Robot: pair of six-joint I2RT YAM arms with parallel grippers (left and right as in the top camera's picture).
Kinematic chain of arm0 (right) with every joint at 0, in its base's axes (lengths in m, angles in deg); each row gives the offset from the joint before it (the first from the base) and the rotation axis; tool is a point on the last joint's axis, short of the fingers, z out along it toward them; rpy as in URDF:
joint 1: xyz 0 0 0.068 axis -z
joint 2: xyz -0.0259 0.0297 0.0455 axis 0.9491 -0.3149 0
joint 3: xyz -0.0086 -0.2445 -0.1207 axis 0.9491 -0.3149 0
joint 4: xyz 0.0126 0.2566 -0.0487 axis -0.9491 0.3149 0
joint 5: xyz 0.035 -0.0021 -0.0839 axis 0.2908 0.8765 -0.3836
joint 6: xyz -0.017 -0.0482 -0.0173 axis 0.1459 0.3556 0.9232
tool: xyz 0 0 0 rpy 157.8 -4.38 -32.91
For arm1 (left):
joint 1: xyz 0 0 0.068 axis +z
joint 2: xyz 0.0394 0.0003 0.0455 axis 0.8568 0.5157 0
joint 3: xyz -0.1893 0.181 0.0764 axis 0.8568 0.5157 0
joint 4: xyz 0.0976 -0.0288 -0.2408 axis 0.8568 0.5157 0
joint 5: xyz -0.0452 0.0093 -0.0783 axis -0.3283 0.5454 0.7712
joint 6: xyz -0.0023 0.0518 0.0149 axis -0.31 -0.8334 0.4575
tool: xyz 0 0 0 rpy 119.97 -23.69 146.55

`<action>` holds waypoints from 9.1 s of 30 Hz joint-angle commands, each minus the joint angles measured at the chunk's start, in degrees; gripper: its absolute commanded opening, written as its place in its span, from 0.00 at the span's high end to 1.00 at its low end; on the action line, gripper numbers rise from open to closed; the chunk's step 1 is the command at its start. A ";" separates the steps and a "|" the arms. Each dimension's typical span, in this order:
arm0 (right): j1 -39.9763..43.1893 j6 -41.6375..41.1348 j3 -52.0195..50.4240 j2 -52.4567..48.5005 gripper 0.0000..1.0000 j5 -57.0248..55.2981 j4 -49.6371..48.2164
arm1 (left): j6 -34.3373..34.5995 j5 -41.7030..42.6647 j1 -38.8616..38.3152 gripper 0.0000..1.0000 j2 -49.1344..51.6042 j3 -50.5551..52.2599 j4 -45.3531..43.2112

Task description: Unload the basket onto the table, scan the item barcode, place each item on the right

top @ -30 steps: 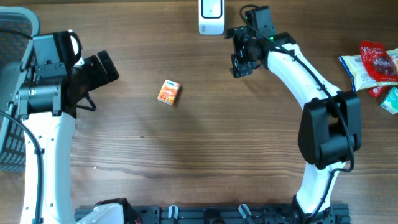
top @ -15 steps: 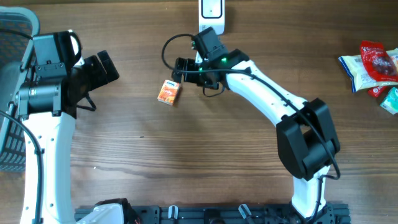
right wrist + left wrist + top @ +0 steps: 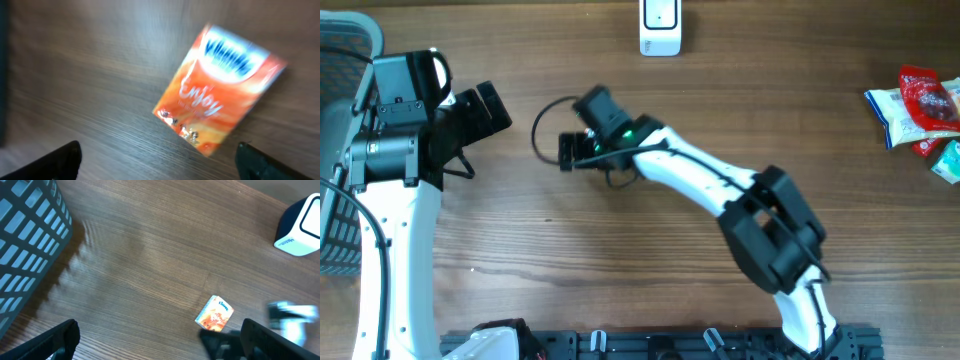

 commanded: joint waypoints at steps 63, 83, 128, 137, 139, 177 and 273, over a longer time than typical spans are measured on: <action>-2.29 34.69 -0.17 4.46 0.30 -25.18 9.40 | 0.90 0.07 0.26 0.00 -0.35 -0.17 -0.11; -2.89 28.68 -0.20 -3.45 0.37 -29.05 9.77 | 0.90 0.07 0.26 0.00 -0.35 -0.17 -0.11; 1.38 24.22 2.47 2.60 0.96 -18.91 15.58 | 0.92 0.07 0.26 0.00 -0.35 -0.17 -0.13; 17.07 24.44 1.20 7.80 0.96 29.75 15.34 | 0.90 0.07 0.26 0.00 -0.35 -0.17 -0.11; 19.82 24.41 -1.25 7.28 0.96 36.52 14.73 | 0.90 0.07 0.26 0.00 -0.35 -0.17 -0.11; 31.32 32.72 -9.90 9.75 0.42 18.27 23.02 | 0.90 0.07 0.26 0.00 -0.35 -0.17 -0.13; 26.03 39.34 -9.79 6.95 0.96 43.91 14.78 | 0.90 0.07 0.26 0.00 -0.35 -0.17 -0.13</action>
